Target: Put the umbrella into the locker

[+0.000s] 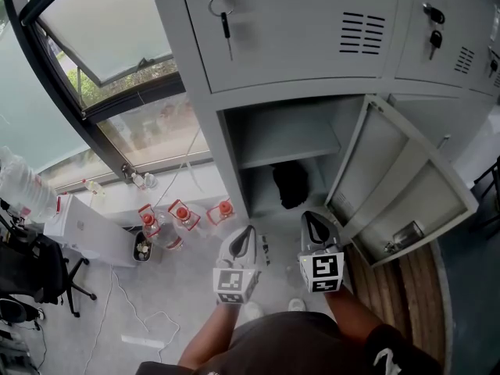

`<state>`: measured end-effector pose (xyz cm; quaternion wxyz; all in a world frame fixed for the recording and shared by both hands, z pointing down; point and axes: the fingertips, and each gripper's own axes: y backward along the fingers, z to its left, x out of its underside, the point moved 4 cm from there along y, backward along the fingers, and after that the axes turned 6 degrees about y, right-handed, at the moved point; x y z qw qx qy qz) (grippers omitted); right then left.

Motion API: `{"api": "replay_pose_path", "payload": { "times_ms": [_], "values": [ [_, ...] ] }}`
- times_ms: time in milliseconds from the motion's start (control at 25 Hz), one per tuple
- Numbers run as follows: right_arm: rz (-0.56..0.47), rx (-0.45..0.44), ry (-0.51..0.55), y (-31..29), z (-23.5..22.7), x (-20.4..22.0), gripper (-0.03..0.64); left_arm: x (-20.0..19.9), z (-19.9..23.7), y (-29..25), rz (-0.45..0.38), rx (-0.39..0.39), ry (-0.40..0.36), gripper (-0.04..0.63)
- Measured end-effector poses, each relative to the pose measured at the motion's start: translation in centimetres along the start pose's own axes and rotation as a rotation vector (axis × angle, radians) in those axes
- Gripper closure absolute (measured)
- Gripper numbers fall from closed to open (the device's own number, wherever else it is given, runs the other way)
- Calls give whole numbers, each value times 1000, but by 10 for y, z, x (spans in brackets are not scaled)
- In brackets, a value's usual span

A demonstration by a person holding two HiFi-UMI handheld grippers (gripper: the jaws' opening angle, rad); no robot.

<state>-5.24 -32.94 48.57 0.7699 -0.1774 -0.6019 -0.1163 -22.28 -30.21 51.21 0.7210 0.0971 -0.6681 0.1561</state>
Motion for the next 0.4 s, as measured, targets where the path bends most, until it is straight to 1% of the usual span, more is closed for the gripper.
{"api": "replay_pose_path", "payload": {
  "times_ms": [400],
  "values": [
    [25, -3, -4, 0, 4, 5, 614, -1, 3, 3, -4, -3, 1, 591]
  ]
}}
